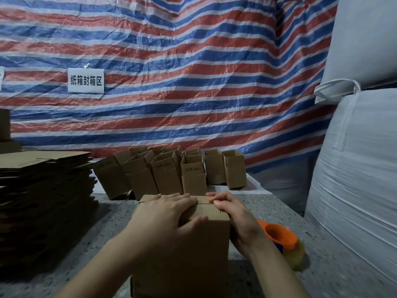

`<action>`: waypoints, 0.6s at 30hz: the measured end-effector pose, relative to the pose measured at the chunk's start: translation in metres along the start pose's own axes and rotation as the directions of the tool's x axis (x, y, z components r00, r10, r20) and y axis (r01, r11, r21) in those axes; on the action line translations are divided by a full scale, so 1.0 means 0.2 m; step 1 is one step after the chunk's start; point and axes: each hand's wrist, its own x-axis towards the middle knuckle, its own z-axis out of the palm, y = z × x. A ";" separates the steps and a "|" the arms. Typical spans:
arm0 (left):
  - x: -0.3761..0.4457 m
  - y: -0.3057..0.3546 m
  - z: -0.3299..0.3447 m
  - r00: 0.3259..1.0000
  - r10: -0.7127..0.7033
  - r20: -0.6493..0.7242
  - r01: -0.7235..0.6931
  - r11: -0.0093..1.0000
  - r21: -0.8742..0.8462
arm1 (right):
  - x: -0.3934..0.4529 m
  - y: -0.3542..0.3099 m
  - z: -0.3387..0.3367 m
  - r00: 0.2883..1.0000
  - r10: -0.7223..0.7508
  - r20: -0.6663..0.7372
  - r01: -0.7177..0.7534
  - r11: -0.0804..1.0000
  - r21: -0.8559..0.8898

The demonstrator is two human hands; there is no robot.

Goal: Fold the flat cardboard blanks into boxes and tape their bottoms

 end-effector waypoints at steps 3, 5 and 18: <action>0.00 0.00 0.00 1.000 -0.005 0.007 0.005 1.000 -0.011 | 0.01 0.00 -0.03 0.999 0.035 0.004 -0.035 0.998 -0.057; 0.00 -0.01 0.01 1.000 0.002 0.006 -0.001 1.000 -0.017 | 0.04 0.00 -0.09 0.996 -0.007 -0.091 -0.006 0.989 -0.147; 0.02 -0.03 0.03 1.000 0.006 -0.013 -0.007 1.000 -0.027 | 0.15 0.04 -0.54 0.884 0.212 -0.416 -0.398 -0.124 -0.909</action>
